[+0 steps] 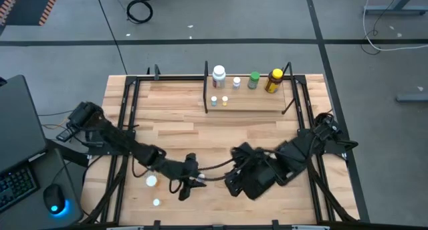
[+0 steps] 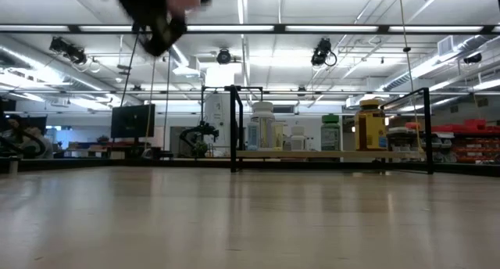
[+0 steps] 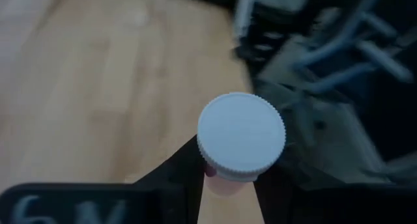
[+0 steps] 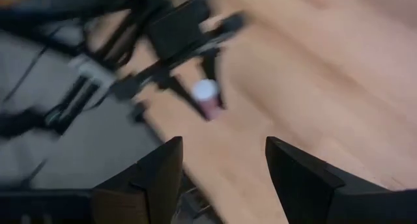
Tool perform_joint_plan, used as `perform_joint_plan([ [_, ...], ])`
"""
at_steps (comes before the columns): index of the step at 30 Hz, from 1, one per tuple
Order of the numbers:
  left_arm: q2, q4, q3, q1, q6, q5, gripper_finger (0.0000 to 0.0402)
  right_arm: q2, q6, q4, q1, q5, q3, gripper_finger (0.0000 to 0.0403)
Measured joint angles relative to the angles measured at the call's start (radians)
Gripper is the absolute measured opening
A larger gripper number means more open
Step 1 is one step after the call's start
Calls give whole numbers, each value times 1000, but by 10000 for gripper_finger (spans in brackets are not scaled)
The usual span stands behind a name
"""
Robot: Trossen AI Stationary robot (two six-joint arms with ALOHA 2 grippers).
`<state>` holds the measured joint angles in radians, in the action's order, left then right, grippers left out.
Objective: Pick and place medicine bottles onto shelf by color
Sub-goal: Put the pink pill bottle on the shelf
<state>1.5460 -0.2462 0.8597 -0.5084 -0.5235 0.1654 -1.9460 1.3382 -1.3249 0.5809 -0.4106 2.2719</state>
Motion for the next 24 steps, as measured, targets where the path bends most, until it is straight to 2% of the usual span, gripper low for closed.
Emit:
perform_joint_plan([
  [2, -45, 104, 58, 30, 35, -99, 113, 5, -110, 92, -37, 92, 0, 226],
  [6, -103, 377, 195, 94, 105, -257, 114, 23, -230, 204, -111, 223, 0, 226],
  [13, -122, 722, 448, 206, 215, -493, 124, 34, -425, 234, -205, 336, 0, 226],
  [18, -122, 847, 561, 278, 223, -565, 116, 34, -456, 261, -253, 365, 0, 226],
  [24, -122, 931, 634, 342, 231, -582, 120, 34, -482, 319, -291, 360, 0, 226],
])
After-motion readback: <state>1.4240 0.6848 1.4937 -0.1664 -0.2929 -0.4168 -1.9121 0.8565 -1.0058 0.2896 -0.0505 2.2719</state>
